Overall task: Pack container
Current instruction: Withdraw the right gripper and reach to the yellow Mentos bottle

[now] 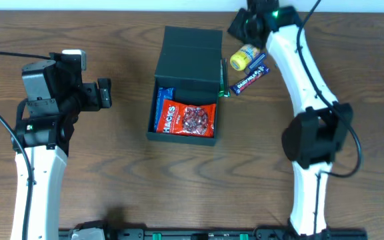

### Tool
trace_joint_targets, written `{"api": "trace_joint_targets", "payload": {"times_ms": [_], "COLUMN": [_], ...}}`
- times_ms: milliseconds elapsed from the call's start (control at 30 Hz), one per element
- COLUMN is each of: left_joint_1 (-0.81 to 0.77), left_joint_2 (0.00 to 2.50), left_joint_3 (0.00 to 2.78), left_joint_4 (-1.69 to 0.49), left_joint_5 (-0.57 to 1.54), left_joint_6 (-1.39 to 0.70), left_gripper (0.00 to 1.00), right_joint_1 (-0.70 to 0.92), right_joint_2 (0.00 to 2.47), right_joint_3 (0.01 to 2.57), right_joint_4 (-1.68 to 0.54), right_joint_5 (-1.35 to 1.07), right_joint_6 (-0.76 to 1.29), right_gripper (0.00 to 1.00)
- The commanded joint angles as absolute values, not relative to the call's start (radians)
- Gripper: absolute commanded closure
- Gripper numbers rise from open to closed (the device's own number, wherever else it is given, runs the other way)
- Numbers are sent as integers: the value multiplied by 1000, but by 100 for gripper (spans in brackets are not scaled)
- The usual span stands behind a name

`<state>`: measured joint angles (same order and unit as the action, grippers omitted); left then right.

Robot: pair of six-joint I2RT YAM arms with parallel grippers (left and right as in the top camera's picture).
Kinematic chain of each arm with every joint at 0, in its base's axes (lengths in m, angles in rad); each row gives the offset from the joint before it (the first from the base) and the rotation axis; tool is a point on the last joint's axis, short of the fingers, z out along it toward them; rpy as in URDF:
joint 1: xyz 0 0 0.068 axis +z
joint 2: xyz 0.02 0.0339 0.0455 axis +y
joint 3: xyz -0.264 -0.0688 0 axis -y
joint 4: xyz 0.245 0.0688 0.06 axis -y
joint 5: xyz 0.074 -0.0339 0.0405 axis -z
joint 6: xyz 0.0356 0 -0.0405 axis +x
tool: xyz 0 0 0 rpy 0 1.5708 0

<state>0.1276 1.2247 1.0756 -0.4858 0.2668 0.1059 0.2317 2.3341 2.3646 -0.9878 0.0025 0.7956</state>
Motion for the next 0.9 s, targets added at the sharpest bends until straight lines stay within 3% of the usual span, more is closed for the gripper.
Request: {"api": "trace_joint_targets", "payload": {"times_ms": [0,133,167,200,233,400,467,533,867], "left_joint_1": [131,131,131,131,131,131,131,131,131], "left_joint_2": [1215,1215,1215,1215,1215,1215,1215,1215,1215], "left_joint_3": [1105,1105,1105,1105,1105,1105,1105,1105,1105], "left_joint_4": [-487,-501,-504,-507,-509,-516,-517,-519,-519], "left_joint_5": [279,279,279,279,279,279,279,279,278], "left_joint_6": [116,116,116,116,116,116,116,116,116], "left_gripper": [5,5,5,5,5,5,5,5,5], "right_joint_1": [202,187,187,187,189,192,194,199,199], "right_joint_2": [2439,2505,2508,2511,2511,2511,2511,2511,2580], "right_joint_3": [2558,2607,2605,2598,2597,2597,2596,2596,2595], "right_joint_4": [-1078,-1168,-1172,-1170,-1167,-1169,-1172,-1162,-1108], "right_joint_5": [10,10,11,12,14,22,16,27,-3], "right_joint_6": [818,806,794,768,761,762,762,762,860], "right_gripper": [98,93,86,68,56,39,24,1,4]}}
